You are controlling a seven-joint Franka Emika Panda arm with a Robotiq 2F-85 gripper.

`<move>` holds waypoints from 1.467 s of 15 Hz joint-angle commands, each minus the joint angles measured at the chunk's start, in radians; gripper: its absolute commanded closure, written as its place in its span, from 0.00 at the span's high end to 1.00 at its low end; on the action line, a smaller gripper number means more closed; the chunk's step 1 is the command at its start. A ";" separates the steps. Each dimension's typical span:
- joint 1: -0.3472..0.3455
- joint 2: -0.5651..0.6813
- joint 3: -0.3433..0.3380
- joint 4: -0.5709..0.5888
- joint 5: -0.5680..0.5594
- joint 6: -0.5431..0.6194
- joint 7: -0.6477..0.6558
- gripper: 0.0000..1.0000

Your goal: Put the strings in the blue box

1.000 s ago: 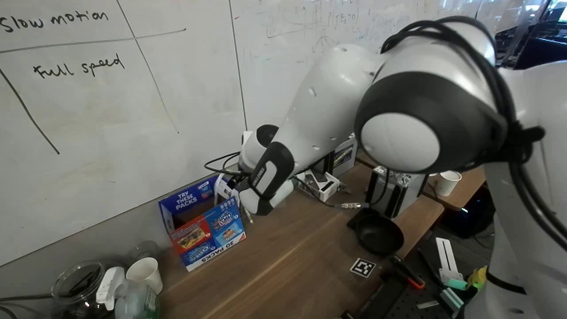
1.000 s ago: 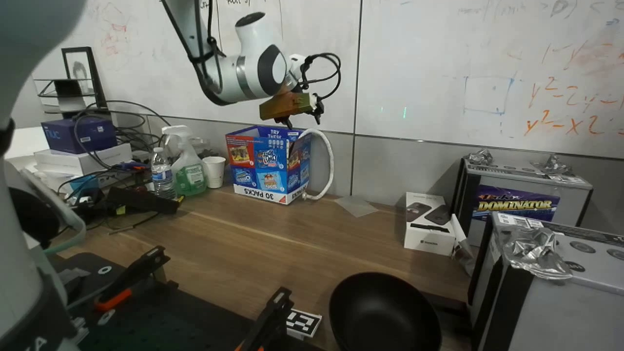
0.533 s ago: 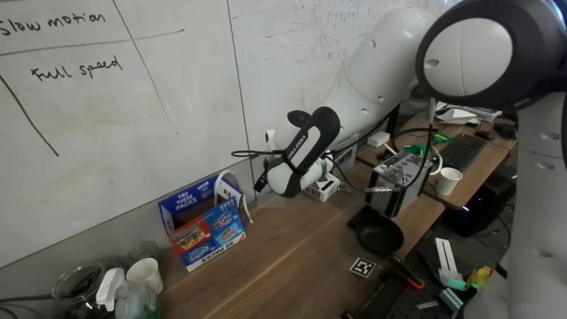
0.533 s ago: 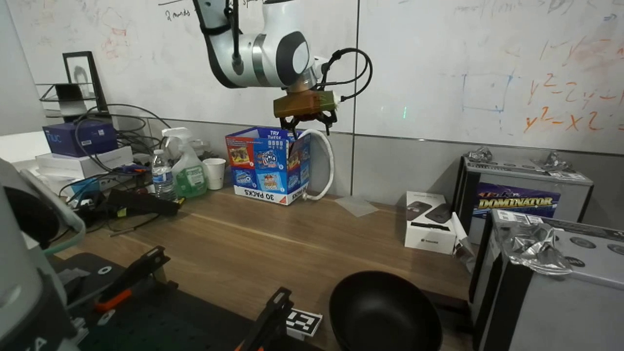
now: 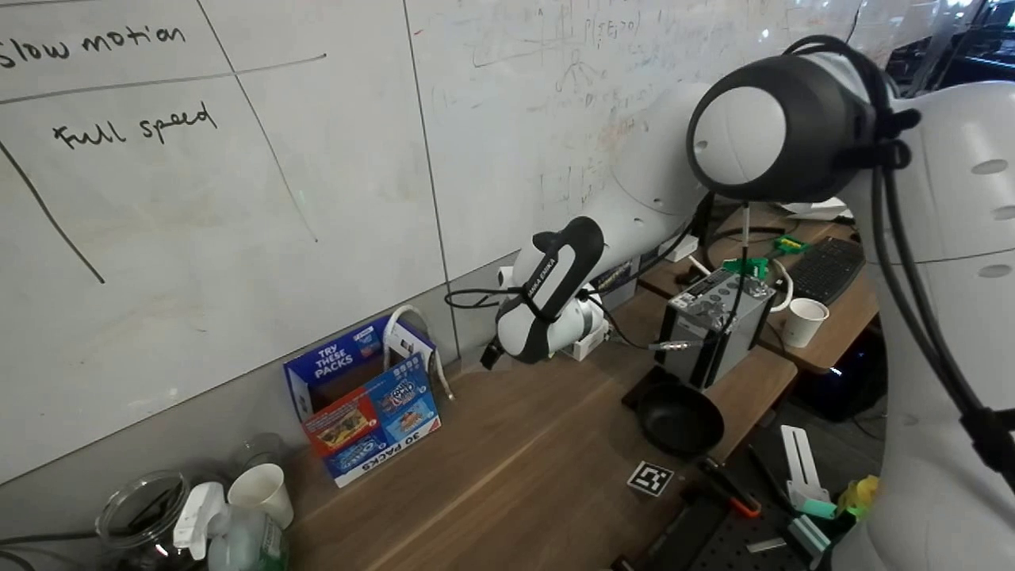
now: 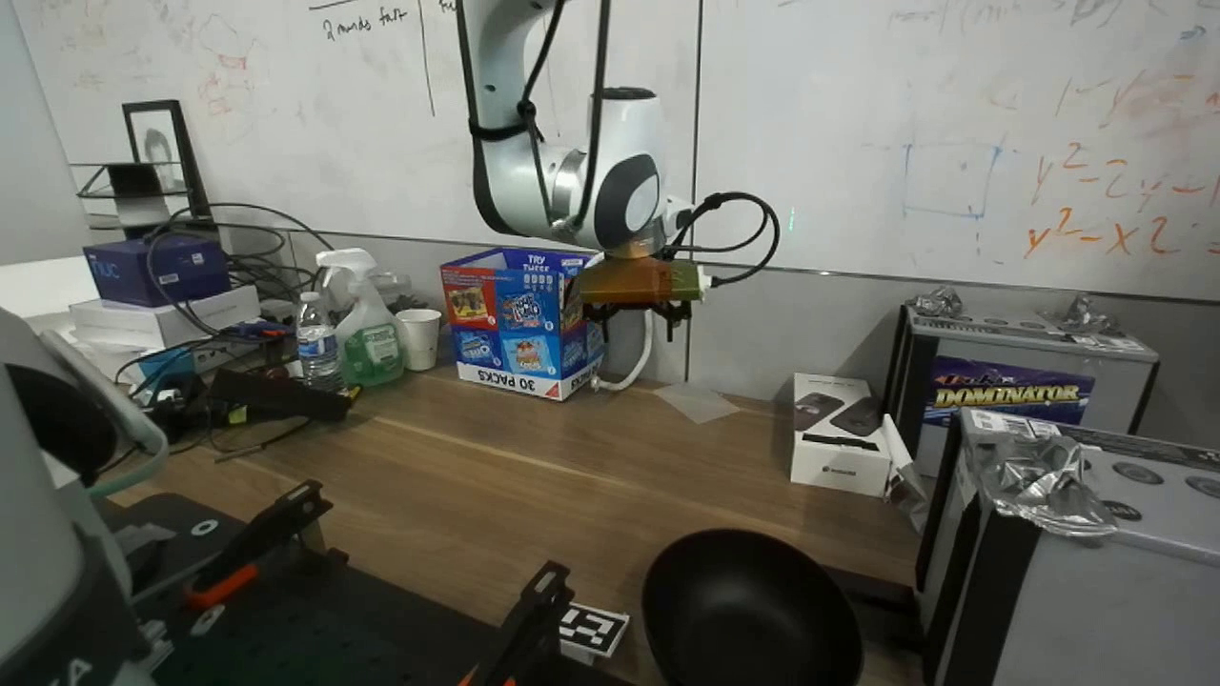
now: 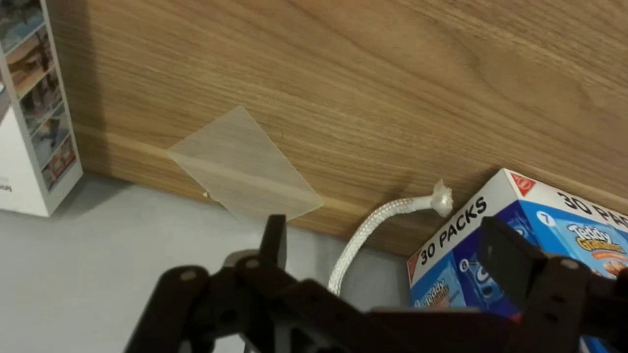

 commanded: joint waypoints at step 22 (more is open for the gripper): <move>0.219 0.500 -0.106 0.617 0.001 -0.077 0.337 1.00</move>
